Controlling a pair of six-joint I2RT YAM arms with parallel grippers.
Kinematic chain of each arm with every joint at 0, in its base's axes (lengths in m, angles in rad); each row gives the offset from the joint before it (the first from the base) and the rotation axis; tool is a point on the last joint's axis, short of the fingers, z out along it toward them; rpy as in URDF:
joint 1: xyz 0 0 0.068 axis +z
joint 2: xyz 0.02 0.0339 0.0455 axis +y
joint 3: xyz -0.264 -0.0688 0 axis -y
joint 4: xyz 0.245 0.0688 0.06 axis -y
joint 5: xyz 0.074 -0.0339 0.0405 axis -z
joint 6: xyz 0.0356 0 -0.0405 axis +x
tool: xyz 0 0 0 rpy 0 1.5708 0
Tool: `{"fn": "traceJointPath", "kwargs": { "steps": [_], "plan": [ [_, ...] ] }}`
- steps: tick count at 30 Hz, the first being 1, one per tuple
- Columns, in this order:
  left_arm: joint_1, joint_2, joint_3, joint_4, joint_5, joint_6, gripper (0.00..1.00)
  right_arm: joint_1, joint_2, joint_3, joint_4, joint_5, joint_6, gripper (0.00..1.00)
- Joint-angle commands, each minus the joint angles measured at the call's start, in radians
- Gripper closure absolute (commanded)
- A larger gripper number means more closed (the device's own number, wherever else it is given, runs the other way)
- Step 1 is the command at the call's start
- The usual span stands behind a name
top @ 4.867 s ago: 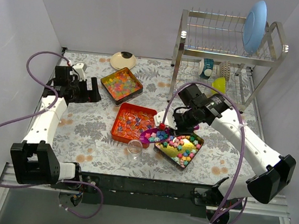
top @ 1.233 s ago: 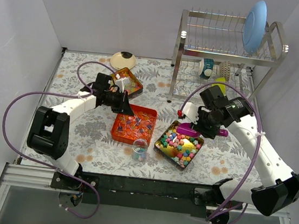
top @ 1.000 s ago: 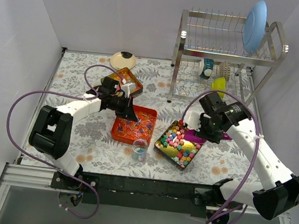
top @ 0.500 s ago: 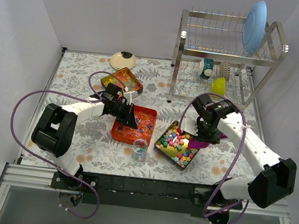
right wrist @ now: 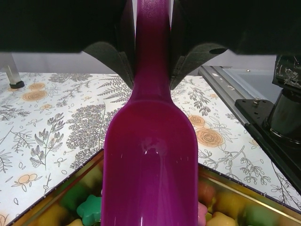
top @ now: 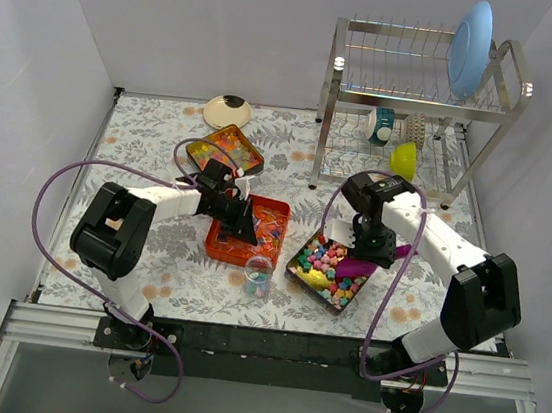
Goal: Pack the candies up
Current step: Scoop the fake candies from the storage box.
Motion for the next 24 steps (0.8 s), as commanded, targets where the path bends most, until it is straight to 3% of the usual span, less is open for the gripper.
{"fn": "traceJointPath", "kwargs": {
  "steps": [1,10,24],
  "plan": [
    [-0.015,0.010,0.002,0.025,0.038,0.001,1.00,0.003,0.026,0.041,-0.005,-0.033,0.028,0.99],
    [-0.064,0.035,-0.029,0.070,0.047,-0.018,1.00,0.037,0.115,0.090,0.053,-0.039,0.045,0.99],
    [-0.068,0.121,0.060,0.088,0.065,-0.012,1.00,0.101,0.187,0.113,0.156,-0.001,0.053,0.99]
  ]
}}
